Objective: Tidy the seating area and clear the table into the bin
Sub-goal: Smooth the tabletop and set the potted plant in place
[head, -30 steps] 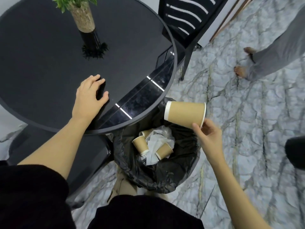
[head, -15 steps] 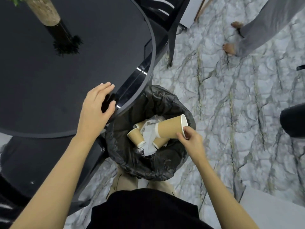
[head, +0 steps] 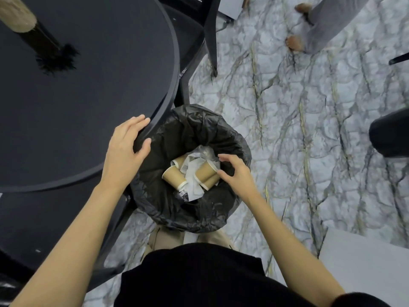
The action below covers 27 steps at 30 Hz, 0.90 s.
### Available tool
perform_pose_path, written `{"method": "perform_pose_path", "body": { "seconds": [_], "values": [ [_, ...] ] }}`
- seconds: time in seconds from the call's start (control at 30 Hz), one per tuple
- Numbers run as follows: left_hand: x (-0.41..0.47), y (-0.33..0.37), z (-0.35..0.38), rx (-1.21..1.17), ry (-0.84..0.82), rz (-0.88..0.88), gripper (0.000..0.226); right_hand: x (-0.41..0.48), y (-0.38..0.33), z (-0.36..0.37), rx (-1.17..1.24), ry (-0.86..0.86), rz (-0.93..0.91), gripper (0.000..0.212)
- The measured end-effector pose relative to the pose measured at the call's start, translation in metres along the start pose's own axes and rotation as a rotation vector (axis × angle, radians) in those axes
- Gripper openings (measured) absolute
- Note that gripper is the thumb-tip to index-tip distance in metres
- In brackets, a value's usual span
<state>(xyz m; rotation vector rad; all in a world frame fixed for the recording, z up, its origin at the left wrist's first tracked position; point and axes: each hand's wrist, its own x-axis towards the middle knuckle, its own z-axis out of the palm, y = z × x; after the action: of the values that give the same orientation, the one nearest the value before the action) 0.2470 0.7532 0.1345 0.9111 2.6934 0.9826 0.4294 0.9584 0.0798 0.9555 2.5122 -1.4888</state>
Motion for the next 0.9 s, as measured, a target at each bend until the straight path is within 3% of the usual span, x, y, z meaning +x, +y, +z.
{"method": "perform_pose_path", "body": {
  "seconds": [0.47,0.9],
  "values": [
    [0.030,-0.057,-0.068,-0.035,0.109,-0.169,0.043,0.070,-0.147,0.005,0.056,0.046,-0.347,0.035],
    [0.083,-0.150,-0.118,0.004,0.083,-0.275,0.045,0.169,-0.289,0.093,0.004,-0.114,-0.437,0.043]
  ]
}}
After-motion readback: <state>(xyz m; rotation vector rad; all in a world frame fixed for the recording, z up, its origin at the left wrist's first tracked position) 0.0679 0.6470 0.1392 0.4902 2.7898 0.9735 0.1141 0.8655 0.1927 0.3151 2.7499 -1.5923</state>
